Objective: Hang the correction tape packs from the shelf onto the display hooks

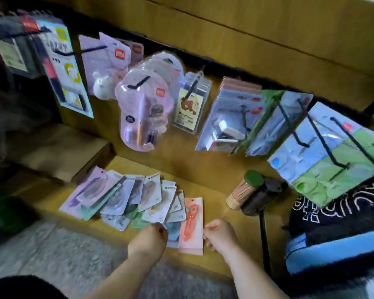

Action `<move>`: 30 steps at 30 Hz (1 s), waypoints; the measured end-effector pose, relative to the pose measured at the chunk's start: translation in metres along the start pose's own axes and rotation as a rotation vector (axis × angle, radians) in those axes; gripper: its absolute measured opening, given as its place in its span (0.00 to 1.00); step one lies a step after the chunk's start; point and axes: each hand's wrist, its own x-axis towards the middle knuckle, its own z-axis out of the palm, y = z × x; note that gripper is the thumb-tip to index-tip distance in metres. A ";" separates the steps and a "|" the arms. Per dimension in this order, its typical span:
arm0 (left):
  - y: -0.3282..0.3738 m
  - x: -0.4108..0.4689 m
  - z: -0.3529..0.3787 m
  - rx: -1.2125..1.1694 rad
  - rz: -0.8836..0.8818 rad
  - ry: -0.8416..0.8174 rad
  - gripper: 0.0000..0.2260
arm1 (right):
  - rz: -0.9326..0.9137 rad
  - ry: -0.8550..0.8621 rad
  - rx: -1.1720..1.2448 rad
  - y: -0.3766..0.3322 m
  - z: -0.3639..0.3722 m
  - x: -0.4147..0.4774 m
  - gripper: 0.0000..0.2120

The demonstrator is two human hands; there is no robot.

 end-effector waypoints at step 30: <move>-0.052 0.113 0.047 0.193 0.093 -0.127 0.27 | 0.450 -0.171 0.518 0.041 0.071 0.121 0.20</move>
